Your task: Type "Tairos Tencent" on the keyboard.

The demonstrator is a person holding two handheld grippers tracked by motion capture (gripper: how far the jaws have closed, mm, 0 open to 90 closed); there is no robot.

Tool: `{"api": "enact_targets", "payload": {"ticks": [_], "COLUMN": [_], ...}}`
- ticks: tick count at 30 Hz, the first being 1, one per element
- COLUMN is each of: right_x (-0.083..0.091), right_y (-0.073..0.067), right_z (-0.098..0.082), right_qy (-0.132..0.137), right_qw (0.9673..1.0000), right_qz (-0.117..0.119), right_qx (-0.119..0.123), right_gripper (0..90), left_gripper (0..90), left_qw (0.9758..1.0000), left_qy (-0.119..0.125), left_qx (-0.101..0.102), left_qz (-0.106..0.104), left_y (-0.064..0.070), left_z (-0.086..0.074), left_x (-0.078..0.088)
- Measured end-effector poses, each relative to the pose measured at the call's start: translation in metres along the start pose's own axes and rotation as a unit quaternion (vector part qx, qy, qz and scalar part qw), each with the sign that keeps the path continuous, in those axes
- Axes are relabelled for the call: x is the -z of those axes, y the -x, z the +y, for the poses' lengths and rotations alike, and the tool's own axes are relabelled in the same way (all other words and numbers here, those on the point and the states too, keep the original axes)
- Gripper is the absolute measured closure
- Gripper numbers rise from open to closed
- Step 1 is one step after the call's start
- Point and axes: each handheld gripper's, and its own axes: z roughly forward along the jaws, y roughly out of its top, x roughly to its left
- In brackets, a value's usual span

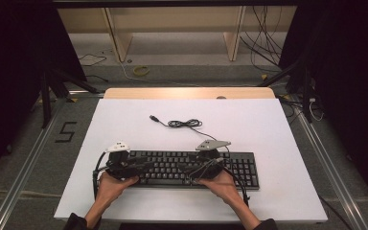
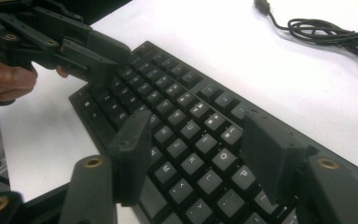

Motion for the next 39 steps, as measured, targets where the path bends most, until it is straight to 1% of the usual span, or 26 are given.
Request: {"api": "enact_targets", "payload": {"ticks": [2,8,13,15,23,25,26,29,33,35,39], "right_x": [0.002,0.006,0.009,0.009,0.012,0.013,0.013,0.012,0.013,0.013,0.012], "right_y": [0.0,0.0,0.002,0.002,0.003,0.002,0.002,0.002,0.001,0.001,0.002], "right_z": [0.0,-0.002,-0.004,-0.005,-0.008,-0.008,-0.008,-0.009,-0.009,-0.009,-0.009], "right_qy": [0.002,0.008,0.01,0.009,0.01,0.009,0.009,0.01,0.013,0.012,0.011], "right_qw": [1.0,1.0,1.0,1.0,0.9999,1.0,0.9999,0.9999,0.9999,0.9999,0.9999], "right_qz": [0.001,-0.001,-0.001,-0.002,-0.003,-0.003,-0.003,-0.004,-0.002,-0.003,-0.003], "right_qx": [-0.002,0.002,0.001,-0.003,-0.002,-0.002,-0.003,-0.002,-0.001,-0.001,-0.001], "right_gripper": [41.3,38.3,37.5,37.2,36.4,36.1,36.1,36.0,35.7,35.4,34.8], "left_gripper": [61.7,70.1,75.1,77.5,88.3,89.0,89.0,89.1,89.1,89.1,89.1], "left_qw": [1.0,0.9995,0.999,0.9988,0.9981,0.9979,0.9979,0.9973,0.9969,0.9967,0.9964], "left_qy": [-0.005,-0.025,-0.039,-0.045,-0.054,-0.057,-0.058,-0.064,-0.07,-0.071,-0.076], "left_qx": [-0.002,-0.017,-0.021,-0.017,-0.024,-0.026,-0.025,-0.031,-0.03,-0.034,-0.032], "left_qz": [-0.001,0.005,0.01,0.013,0.017,0.015,0.016,0.018,0.021,0.021,0.021], "left_y": [0.001,0.002,0.001,0.0,-0.001,-0.001,-0.001,-0.001,-0.001,-0.001,0.0], "left_z": [0.002,0.006,0.008,0.008,0.01,0.01,0.01,0.011,0.011,0.011,0.011], "left_x": [-0.003,-0.011,-0.017,-0.019,-0.024,-0.026,-0.028,-0.031,-0.034,-0.034,-0.036]}}
